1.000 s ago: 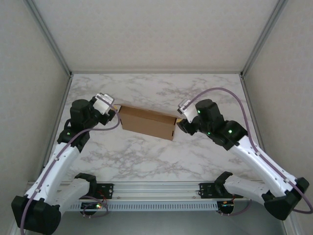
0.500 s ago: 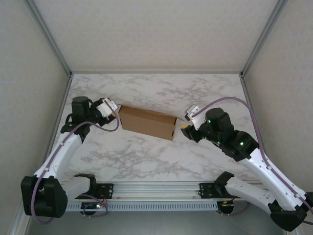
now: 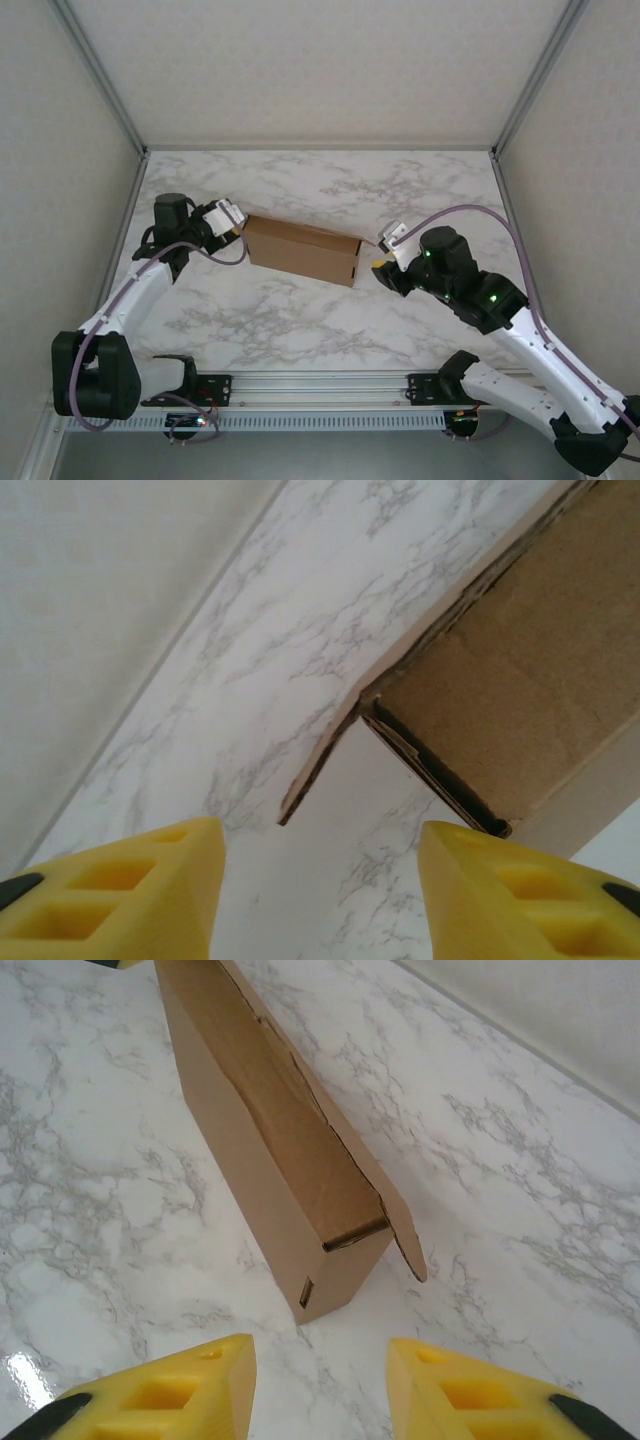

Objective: Fold the paper box

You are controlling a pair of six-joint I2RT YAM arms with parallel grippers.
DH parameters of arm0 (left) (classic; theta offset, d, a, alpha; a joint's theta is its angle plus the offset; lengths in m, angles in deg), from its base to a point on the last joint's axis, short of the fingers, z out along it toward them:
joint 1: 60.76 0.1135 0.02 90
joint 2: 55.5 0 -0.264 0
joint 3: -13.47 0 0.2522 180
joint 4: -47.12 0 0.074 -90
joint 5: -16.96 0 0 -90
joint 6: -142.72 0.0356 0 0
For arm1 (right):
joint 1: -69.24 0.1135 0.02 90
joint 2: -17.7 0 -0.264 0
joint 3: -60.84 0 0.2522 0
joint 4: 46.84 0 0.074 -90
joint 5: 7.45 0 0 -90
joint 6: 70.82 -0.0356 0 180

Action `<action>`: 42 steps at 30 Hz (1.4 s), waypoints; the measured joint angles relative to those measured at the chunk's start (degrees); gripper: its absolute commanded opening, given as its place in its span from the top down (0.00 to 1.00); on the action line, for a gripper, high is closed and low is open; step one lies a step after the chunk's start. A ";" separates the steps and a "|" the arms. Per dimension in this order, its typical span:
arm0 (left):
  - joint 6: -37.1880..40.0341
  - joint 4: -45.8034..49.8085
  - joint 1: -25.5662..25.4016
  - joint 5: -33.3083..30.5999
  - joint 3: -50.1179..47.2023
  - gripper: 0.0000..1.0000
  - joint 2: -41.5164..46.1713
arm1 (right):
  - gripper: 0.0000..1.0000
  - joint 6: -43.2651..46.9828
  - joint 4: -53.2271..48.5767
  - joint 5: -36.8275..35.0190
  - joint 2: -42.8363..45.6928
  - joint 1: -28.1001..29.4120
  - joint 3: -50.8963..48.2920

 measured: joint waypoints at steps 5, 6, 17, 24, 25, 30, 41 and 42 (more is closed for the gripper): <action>0.81 -0.04 0.00 0.90 0.83 0.56 -0.48 | 0.63 0.20 -0.02 -0.24 -1.31 0.00 0.00; 0.87 -0.20 0.00 0.94 0.94 0.56 -0.48 | 0.63 0.22 -0.02 -0.33 -1.46 0.00 0.00; 2.21 -0.28 -0.20 1.77 4.57 0.65 -3.32 | 0.64 0.39 0.00 -1.36 -3.13 0.00 0.00; 3.26 0.74 -0.55 2.45 5.46 0.75 -4.61 | 0.64 1.07 -0.02 -2.43 -4.24 0.02 0.02; 3.43 0.96 -0.57 2.60 5.46 0.77 -4.68 | 0.64 1.18 -0.02 -2.62 -4.31 0.02 0.02; 3.89 1.90 -1.38 2.91 5.84 0.77 -5.38 | 0.65 1.73 -0.02 -3.52 -4.94 0.00 0.04; 4.22 2.67 -1.79 3.06 6.43 1.00 -5.75 | 0.63 2.03 -0.02 -5.92 -6.78 0.02 0.57; 4.28 2.73 -1.81 3.06 6.45 1.00 -5.75 | 0.63 2.23 -0.02 -6.43 -6.97 0.00 0.70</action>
